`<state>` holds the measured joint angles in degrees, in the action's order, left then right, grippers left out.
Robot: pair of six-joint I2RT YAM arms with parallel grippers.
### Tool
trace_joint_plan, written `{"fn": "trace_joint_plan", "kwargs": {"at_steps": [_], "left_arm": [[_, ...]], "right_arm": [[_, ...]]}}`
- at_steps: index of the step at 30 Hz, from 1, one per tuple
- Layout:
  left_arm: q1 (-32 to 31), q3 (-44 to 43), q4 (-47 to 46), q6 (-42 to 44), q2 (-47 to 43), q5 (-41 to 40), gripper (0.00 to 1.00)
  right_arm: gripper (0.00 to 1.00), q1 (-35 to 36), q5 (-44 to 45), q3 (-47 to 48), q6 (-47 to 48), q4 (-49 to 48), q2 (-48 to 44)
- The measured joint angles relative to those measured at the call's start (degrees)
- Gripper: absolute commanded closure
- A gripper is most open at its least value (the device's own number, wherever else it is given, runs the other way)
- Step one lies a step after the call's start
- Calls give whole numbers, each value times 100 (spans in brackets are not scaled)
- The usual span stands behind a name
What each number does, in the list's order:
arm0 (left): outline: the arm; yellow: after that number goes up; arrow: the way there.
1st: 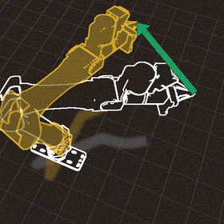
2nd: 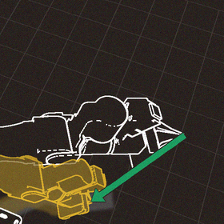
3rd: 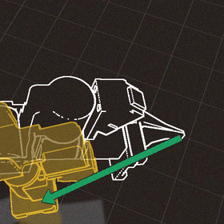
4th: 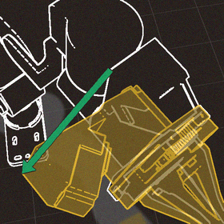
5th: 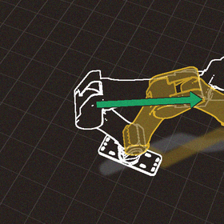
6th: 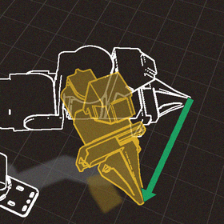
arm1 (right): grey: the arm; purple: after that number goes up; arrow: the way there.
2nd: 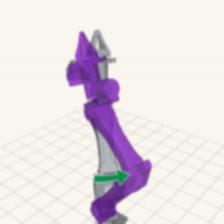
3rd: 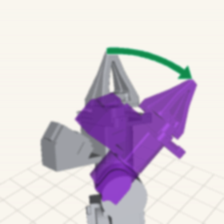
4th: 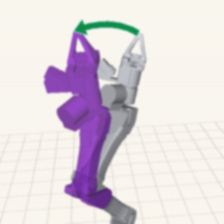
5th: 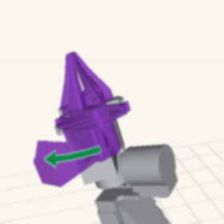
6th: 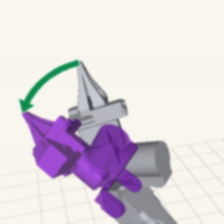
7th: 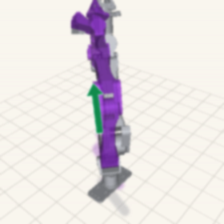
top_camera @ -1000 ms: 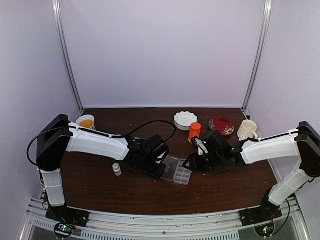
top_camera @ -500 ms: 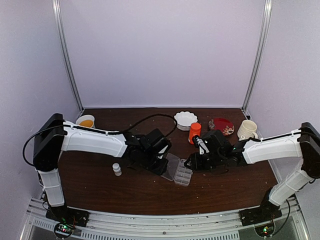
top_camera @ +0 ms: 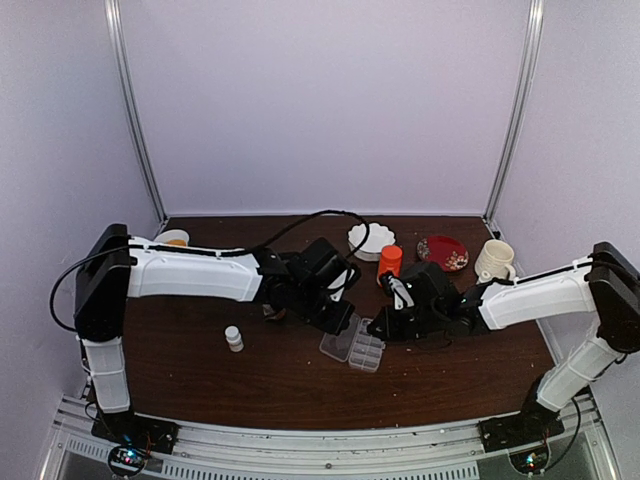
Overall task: Sort the pills into containers
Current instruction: Unscrew the lid of the pill container, then pick up the pill bottle from the corner of the board.
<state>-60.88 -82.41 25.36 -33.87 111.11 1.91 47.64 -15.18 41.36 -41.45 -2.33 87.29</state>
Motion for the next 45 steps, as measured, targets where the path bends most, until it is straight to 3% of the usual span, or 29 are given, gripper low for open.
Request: {"fn": "trace_joint_plan", "kwargs": {"at_steps": [9, 25, 30, 38, 42, 45], "left_arm": [[203, -131, 42, 42, 662, 173, 100], [229, 101, -369, -55, 846, 544, 100], [229, 278, -398, -52, 654, 531, 100], [229, 737, -358, -42, -415, 216, 89], [227, 992, -459, -28, -1158, -173, 82], [229, 1211, -509, -7, -1674, -501, 74]], "right_arm": [[100, 2, -24, -83, -74, -122, 435], [97, 2, 2, -44, 0, -85, 535], [93, 2, 144, -31, 155, 297, 304], [84, -107, 894, 350, 555, 1224, -750], [59, -452, 1532, 428, 774, 1777, -1200], [32, -925, 1998, 426, 855, 2234, -1475]]}}
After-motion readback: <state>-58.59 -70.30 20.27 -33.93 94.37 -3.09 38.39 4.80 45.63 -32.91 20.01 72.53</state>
